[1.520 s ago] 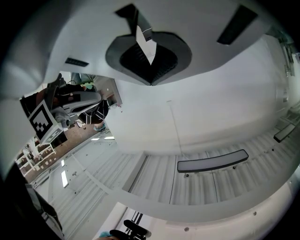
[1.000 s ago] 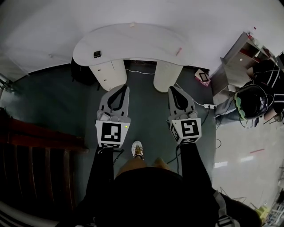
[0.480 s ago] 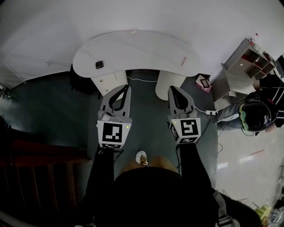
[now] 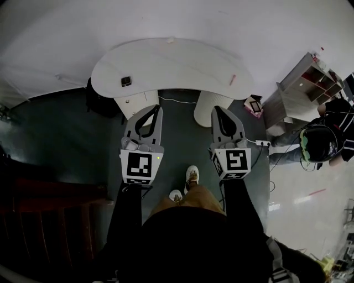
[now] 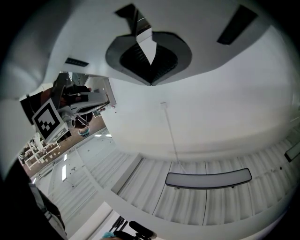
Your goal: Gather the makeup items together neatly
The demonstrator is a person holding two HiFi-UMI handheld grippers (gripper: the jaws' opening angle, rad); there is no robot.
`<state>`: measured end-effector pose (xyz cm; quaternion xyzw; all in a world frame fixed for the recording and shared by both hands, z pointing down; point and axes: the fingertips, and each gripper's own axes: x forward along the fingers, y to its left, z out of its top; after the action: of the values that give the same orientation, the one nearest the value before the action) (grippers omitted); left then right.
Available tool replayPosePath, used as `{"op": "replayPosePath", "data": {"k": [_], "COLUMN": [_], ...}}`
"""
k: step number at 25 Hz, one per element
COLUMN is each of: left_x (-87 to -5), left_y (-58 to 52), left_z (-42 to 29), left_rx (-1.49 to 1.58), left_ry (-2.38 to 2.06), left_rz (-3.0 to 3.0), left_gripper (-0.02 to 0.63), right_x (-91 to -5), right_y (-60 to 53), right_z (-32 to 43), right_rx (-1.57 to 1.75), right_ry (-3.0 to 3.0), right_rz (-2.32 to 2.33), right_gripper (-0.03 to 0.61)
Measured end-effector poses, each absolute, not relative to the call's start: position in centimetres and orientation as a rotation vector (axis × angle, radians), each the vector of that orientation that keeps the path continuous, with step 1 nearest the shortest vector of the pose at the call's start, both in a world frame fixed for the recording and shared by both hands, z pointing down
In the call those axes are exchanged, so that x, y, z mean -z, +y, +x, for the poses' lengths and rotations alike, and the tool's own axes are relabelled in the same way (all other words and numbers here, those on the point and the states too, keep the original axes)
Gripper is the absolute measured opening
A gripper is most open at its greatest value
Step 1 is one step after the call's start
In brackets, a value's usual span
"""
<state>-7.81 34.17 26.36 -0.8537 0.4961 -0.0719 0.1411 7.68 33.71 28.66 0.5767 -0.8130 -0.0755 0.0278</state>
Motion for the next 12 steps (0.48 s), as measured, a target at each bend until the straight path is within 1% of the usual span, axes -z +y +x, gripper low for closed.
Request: {"op": "replayPosePath", "data": {"k": [12], "left_x": [-26.7], "left_y": [30.9], "left_z": [-9.0], "left_rx": [0.227], "left_ry": [1.469], "left_rz": [-2.407], "left_gripper": [0.015], "right_x": [-28.5], "right_y": [29.4], "right_z": [6.3], "right_rx": [0.273], "right_ry": [-2.575], "right_rz": [1.750], "right_gripper": [0.028]}}
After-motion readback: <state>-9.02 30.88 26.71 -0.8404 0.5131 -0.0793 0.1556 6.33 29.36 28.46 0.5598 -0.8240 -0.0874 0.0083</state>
